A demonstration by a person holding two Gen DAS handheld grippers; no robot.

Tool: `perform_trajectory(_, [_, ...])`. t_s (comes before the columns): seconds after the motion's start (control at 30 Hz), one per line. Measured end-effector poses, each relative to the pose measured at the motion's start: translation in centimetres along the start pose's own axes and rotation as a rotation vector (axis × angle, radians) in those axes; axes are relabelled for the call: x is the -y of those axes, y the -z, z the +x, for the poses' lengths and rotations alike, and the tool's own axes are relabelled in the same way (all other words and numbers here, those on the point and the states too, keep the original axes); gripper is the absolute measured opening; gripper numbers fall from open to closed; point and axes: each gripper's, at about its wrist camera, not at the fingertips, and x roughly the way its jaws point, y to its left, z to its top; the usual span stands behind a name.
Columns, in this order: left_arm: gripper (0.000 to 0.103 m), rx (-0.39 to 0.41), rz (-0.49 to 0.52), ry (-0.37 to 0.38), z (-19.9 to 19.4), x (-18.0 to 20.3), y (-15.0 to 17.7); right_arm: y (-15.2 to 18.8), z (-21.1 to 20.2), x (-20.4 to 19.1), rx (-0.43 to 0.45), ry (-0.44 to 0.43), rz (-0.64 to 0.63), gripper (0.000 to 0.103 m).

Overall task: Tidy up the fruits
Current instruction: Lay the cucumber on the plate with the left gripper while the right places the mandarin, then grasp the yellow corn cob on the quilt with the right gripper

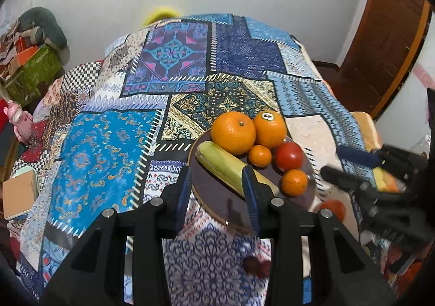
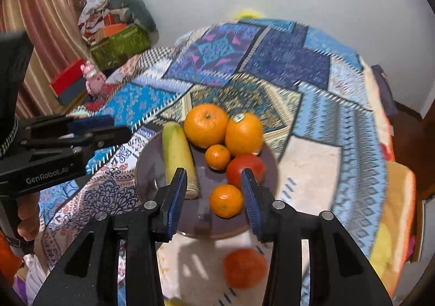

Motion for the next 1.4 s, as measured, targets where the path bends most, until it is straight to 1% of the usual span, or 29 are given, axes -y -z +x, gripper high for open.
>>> perform_trajectory(0.13, [0.039,0.015,0.021,0.009,-2.2,0.5,1.1,0.7,-3.1,0.8,0.049,0.027,0.011,0.044])
perform_trajectory(0.23, [0.043,0.020,0.032,0.019,-3.5,0.9,2.2,1.7,-4.8,1.3,0.066,0.043,0.023,0.048])
perform_trajectory(0.33, [0.049,0.011,0.035,0.030,-4.0,1.3,3.5,3.0,-5.8,2.0,0.067,0.051,0.042,0.049])
perform_trajectory(0.47, [0.049,-0.031,0.039,0.047,-3.8,2.1,5.5,5.0,-6.3,2.6,0.049,0.048,0.075,0.049])
perform_trajectory(0.57, [0.049,-0.065,0.036,0.073,-3.5,2.6,7.4,6.8,-6.2,2.7,0.018,0.020,0.101,0.050])
perform_trajectory(0.67, [0.049,-0.098,0.036,0.090,-3.2,3.3,9.0,8.9,-5.7,2.3,-0.028,-0.001,0.106,0.054])
perform_trajectory(0.83, [0.049,-0.155,0.026,0.104,-2.3,3.9,11.5,11.9,-4.0,0.5,-0.110,-0.068,0.083,0.059])
perform_trajectory(0.87, [0.049,-0.165,0.022,0.110,-2.2,3.9,11.9,12.2,-3.7,0.1,-0.122,-0.071,0.069,0.061])
perform_trajectory(0.9, [0.049,-0.174,0.018,0.114,-2.1,4.0,12.3,12.5,-3.1,-0.4,-0.137,-0.071,0.045,0.067])
perform_trajectory(0.97, [0.049,-0.188,0.012,0.114,-2.0,4.0,12.9,12.9,-2.5,-1.0,-0.137,-0.037,-0.002,0.074])
perform_trajectory(1.03, [0.049,-0.196,0.007,0.115,-1.9,4.0,13.2,12.7,-1.4,-1.5,-0.156,-0.023,-0.042,0.078])
perform_trajectory(1.1, [0.049,-0.200,-0.001,0.115,-1.9,3.8,13.5,12.6,-0.6,-1.5,-0.177,-0.037,-0.049,0.078])
perform_trajectory(1.17, [0.049,-0.200,-0.007,0.115,-1.9,3.7,13.5,12.6,0.2,-1.6,-0.199,-0.037,-0.058,0.076])
perform_trajectory(1.23, [0.049,-0.199,-0.012,0.116,-1.9,3.6,13.4,12.7,0.4,-1.4,-0.199,-0.039,-0.061,0.071])
perform_trajectory(1.27, [0.049,-0.196,-0.012,0.118,-2.0,3.7,13.4,12.7,0.3,-1.4,-0.197,-0.045,-0.057,0.063])
perform_trajectory(1.3, [0.049,-0.193,-0.012,0.118,-2.1,3.7,13.3,12.6,0.3,-1.3,-0.197,-0.046,-0.057,0.052])
perform_trajectory(1.33, [0.049,-0.189,-0.009,0.118,-2.1,3.8,13.2,12.6,0.1,-1.3,-0.194,-0.048,-0.057,0.046])
perform_trajectory(1.37, [0.049,-0.186,-0.007,0.117,-2.2,3.9,13.1,12.7,0.0,-1.2,-0.192,-0.058,-0.051,0.036])
perform_trajectory(1.4, [0.049,-0.182,-0.004,0.118,-2.3,4.0,13.0,12.8,-0.2,-1.0,-0.191,-0.075,-0.037,0.034])
